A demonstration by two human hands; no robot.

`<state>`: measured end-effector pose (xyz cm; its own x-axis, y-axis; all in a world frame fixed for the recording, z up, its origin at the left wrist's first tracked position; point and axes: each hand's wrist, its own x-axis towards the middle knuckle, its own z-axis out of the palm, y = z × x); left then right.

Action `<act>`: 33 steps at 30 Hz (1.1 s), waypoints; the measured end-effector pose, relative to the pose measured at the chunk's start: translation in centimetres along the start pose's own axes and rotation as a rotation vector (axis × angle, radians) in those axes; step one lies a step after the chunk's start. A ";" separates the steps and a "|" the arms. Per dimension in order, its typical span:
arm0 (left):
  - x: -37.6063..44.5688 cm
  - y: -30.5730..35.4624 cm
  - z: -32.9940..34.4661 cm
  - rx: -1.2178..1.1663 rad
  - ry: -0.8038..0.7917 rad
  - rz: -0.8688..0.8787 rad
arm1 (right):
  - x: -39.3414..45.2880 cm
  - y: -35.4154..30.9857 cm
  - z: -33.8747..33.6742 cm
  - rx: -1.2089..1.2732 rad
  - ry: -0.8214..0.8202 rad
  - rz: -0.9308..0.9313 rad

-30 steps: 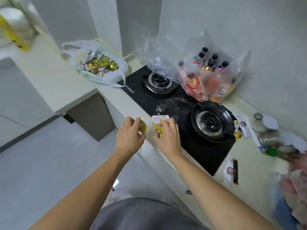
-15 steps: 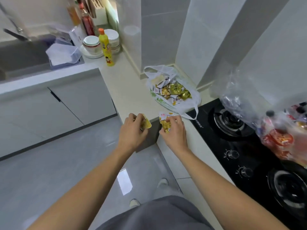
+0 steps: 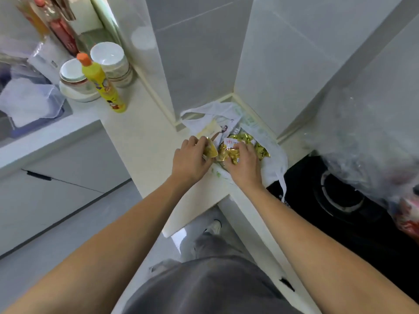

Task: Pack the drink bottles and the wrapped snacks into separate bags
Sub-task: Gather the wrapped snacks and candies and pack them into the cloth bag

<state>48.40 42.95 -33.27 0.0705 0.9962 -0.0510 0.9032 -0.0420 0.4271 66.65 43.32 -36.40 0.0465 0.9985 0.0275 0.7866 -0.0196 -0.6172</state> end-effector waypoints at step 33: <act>5.2 2.3 0.1 0.042 -0.346 0.950 | -10.7 -5.7 -0.6 -0.258 0.392 0.656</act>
<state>50.91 48.05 -32.66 0.8808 0.4724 0.0321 0.4229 -0.8154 0.3953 62.04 32.71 -32.65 0.7233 0.6901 0.0262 0.6392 -0.6546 -0.4036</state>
